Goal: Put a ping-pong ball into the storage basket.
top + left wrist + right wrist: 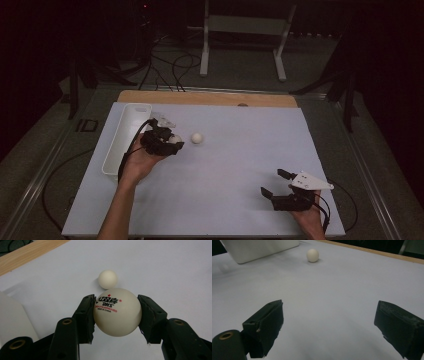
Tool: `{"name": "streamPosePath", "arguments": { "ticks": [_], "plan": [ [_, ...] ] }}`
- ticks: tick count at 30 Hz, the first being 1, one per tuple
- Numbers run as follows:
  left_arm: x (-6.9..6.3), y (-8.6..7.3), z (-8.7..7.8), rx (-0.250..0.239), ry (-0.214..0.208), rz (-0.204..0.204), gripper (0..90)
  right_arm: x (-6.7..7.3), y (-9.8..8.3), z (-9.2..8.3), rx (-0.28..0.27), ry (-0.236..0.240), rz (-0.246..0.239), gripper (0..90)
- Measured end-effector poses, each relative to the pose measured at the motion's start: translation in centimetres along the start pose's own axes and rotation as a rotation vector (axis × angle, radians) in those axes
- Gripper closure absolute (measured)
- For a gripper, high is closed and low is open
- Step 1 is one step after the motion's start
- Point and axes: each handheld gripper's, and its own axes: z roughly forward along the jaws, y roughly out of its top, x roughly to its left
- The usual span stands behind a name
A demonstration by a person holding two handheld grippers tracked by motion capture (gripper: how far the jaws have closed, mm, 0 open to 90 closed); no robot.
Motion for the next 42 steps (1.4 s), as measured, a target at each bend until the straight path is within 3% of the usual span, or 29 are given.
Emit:
{"name": "streamPosePath", "arguments": {
  "ticks": [42],
  "plan": [
    [2.4, -0.9, -2.3, -0.017, 0.062, -0.039, 51.1, 0.0, 0.0, 0.0, 0.0, 0.0, 0.001, 8.2]
  ]
}}
